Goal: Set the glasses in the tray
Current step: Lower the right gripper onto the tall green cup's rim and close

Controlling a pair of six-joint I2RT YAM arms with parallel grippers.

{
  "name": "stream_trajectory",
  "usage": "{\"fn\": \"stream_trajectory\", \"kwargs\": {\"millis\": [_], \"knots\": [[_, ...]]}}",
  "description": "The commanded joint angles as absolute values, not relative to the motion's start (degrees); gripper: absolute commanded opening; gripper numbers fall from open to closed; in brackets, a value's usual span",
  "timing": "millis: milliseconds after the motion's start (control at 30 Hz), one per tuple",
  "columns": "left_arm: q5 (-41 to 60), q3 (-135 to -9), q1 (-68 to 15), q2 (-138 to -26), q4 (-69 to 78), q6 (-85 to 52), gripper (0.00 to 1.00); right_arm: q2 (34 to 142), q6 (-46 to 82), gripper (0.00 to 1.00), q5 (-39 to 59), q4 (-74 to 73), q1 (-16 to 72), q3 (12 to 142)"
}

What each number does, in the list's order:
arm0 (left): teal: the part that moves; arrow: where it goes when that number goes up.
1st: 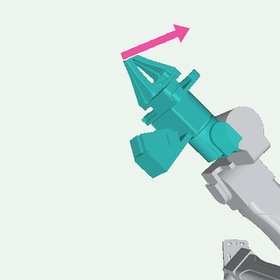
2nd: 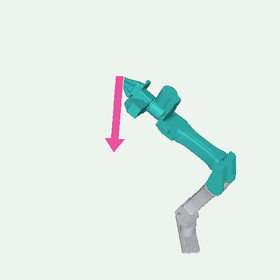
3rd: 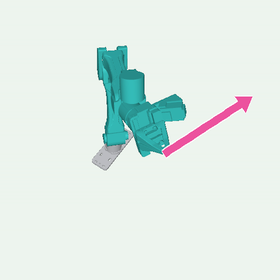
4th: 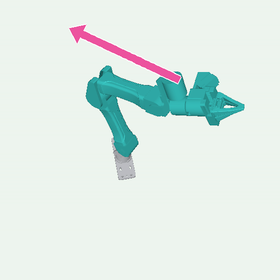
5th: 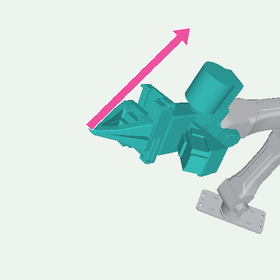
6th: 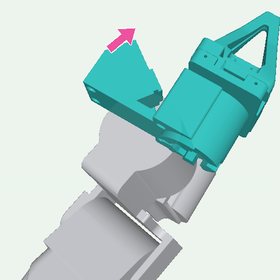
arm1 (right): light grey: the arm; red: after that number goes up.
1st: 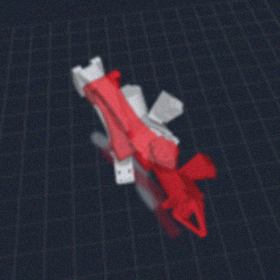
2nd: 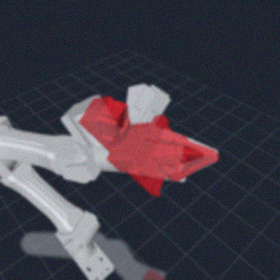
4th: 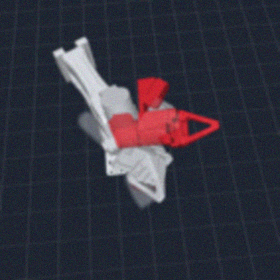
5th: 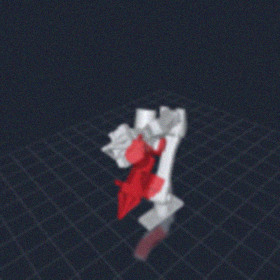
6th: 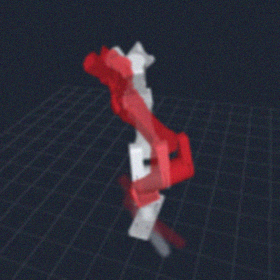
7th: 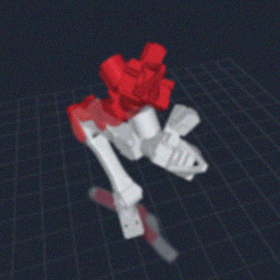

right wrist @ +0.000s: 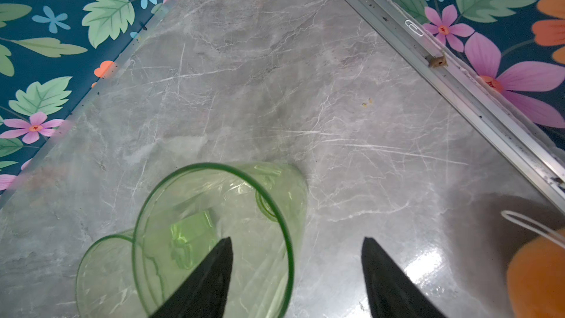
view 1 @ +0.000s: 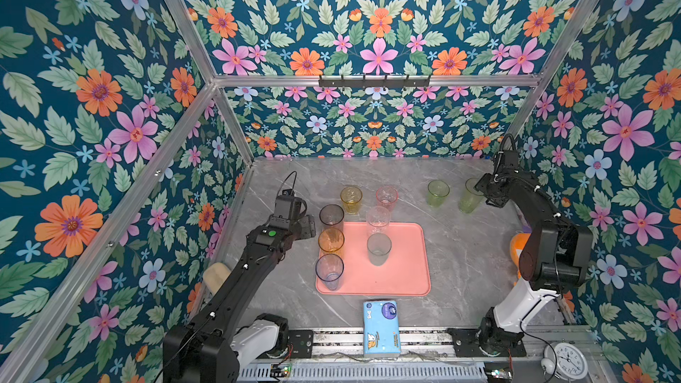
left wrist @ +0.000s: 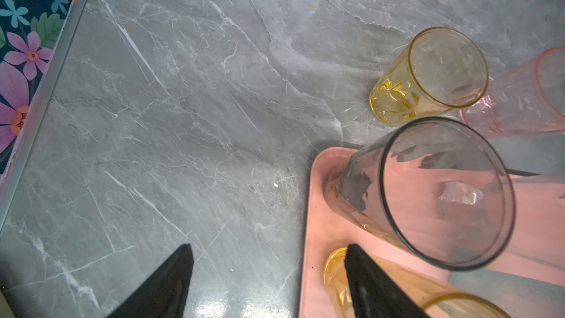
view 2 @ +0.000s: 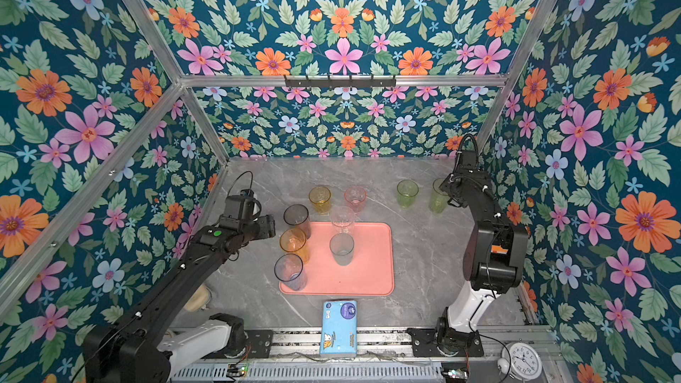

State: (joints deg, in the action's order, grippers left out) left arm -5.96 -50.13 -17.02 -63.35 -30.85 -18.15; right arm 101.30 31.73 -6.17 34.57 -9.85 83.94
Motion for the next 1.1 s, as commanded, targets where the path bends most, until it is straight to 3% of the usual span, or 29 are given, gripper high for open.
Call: {"fn": "stream_trajectory", "kwargs": {"millis": [0,100,400,1067], "knots": [[-6.0,-50.0,-17.1,-63.1,-30.7,-18.4,0.81,101.6,32.4,0.63,-5.9,34.5,-9.8,84.4],[-5.8,-50.0,-17.0,-63.0,-30.7,-18.3,0.81,101.7,32.4,0.54,-5.0,34.0,-9.8,84.0],[-5.9,-49.9,-17.0,-63.1,-30.6,-18.3,0.81,102.2,32.4,0.37,-3.3,33.3,-9.8,83.6],[-5.7,-50.0,-17.0,-63.2,-30.5,-18.4,0.81,102.3,32.2,0.22,-2.4,33.1,-9.8,83.3]]}}
